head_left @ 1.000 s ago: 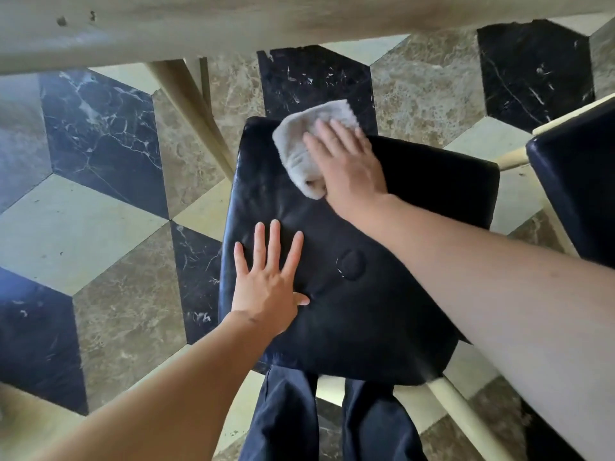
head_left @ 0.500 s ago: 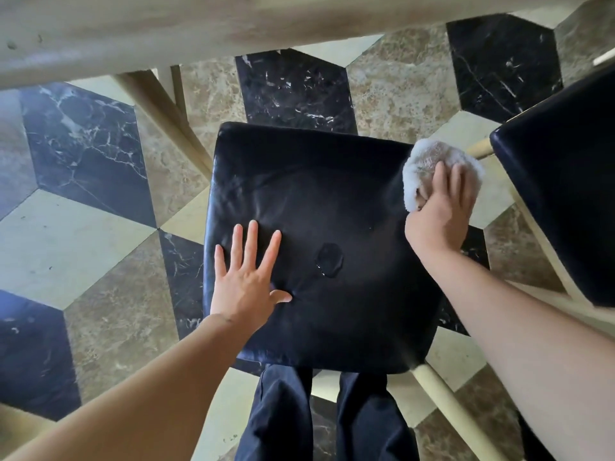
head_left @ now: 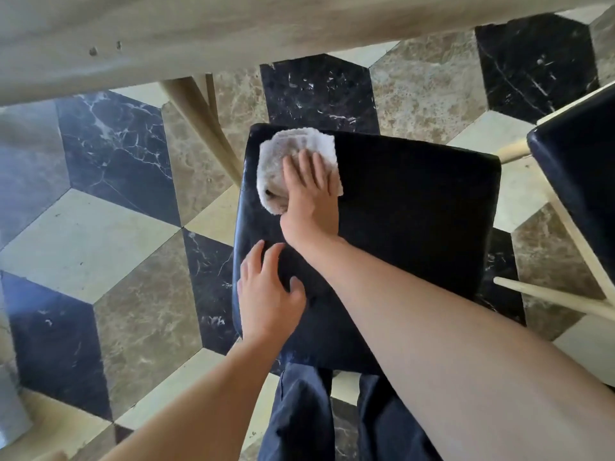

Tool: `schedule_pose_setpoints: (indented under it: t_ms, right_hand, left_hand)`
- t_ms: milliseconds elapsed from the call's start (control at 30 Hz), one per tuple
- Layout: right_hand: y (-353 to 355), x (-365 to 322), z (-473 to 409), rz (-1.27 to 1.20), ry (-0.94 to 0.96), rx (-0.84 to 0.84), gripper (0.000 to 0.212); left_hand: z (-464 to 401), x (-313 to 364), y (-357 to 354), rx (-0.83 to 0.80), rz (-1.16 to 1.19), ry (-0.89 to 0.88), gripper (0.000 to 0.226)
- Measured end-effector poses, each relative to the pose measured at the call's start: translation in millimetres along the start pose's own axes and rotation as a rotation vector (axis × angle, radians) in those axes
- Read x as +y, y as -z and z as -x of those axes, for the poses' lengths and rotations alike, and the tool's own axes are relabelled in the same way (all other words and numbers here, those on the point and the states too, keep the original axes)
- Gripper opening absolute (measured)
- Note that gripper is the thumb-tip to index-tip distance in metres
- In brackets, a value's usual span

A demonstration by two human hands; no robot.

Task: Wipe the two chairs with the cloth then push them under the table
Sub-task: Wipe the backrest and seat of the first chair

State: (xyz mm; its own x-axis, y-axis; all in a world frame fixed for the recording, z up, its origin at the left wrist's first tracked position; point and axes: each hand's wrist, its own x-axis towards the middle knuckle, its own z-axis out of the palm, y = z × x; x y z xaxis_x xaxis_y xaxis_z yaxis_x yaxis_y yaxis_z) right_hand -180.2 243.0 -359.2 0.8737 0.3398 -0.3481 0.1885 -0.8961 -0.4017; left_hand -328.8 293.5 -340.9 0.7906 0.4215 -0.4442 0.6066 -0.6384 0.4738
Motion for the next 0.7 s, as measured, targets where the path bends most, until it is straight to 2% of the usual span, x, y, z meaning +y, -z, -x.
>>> schedule_pose_setpoints:
  t_ms: [167, 233, 267, 333, 400, 533, 633, 700]
  right_hand:
    - [-11, 11, 40, 0.089, 0.261, -0.142, 0.082]
    - [-16, 17, 62, 0.108, 0.334, -0.216, 0.079]
    - [-21, 18, 76, 0.129, 0.381, -0.246, 0.076]
    - [-33, 22, 108, 0.147, 0.484, -0.310, 0.071]
    - [-47, 28, 146, 0.187, 0.604, -0.367, 0.068]
    - [-66, 49, 210, 0.457, 0.851, -0.473, 0.065]
    - [-61, 71, 225, 0.570, 1.018, -0.503, 0.061]
    - [-55, 84, 224, 0.635, 1.128, -0.513, 0.053]
  left_hand:
    - [-17, -8, 40, 0.345, 0.420, 0.600, 0.046]
    - [-42, -8, 61, 0.428, 0.535, 0.719, 0.044]
    - [-52, -7, 69, 0.416, 0.565, 0.711, 0.045]
    - [-67, -2, 77, 0.320, 0.524, 0.580, 0.050]
    - [-76, 6, 79, 0.200, 0.366, 0.363, 0.061]
    - [-83, 13, 72, -0.084, -0.257, -0.198, 0.081]
    - [-87, 9, 62, -0.316, -0.508, -0.304, 0.094]
    - [-87, 10, 56, -0.377, -0.573, -0.298, 0.097]
